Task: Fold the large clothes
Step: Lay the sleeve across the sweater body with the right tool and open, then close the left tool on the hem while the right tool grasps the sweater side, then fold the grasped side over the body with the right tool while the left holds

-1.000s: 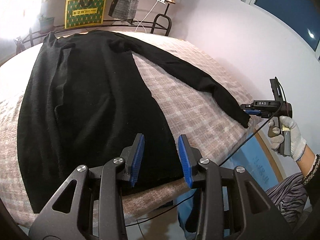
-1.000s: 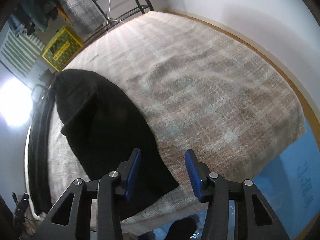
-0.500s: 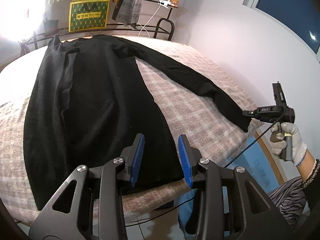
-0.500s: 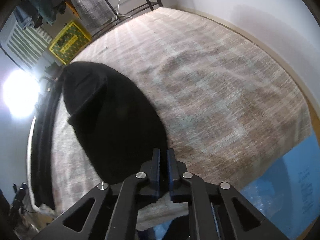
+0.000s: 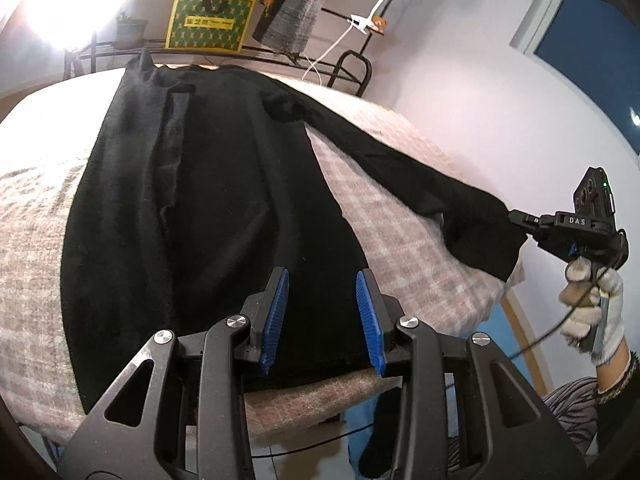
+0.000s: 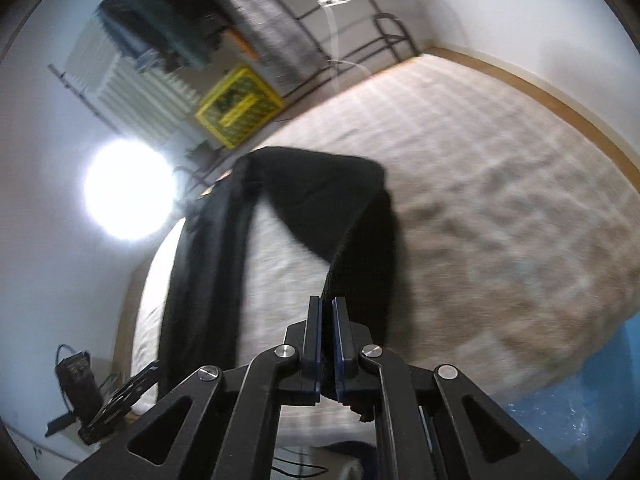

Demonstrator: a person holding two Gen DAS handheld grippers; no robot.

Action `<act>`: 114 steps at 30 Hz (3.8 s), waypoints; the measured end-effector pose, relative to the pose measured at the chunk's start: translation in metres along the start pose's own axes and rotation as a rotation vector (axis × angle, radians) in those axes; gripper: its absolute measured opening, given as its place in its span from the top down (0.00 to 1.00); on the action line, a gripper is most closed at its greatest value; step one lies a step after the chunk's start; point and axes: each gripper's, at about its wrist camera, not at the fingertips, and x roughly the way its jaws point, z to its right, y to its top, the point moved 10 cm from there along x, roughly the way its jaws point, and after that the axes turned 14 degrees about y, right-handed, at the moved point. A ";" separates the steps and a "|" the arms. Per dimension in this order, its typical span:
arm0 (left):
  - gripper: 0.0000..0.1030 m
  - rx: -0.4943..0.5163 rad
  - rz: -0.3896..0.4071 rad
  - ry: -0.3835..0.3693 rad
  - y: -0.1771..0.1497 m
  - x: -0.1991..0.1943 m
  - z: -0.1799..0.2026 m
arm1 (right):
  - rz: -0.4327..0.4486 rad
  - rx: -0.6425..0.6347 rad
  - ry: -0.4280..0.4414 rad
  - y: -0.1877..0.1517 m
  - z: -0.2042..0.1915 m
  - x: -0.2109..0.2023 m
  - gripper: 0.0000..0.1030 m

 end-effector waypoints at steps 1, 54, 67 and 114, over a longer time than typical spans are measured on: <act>0.66 -0.008 0.005 -0.001 0.002 -0.002 -0.002 | -0.008 -0.016 0.017 0.000 -0.013 0.006 0.98; 0.98 0.047 -0.101 -0.071 -0.016 0.054 0.027 | -0.258 -0.304 -0.095 0.136 -0.051 0.222 0.51; 0.99 0.051 -0.076 -0.147 -0.009 0.040 0.043 | -0.275 -0.252 -0.241 0.212 -0.005 0.336 0.55; 0.99 -0.184 -0.198 -0.082 -0.049 0.050 -0.030 | -0.373 -0.606 -0.281 0.167 -0.141 0.504 0.72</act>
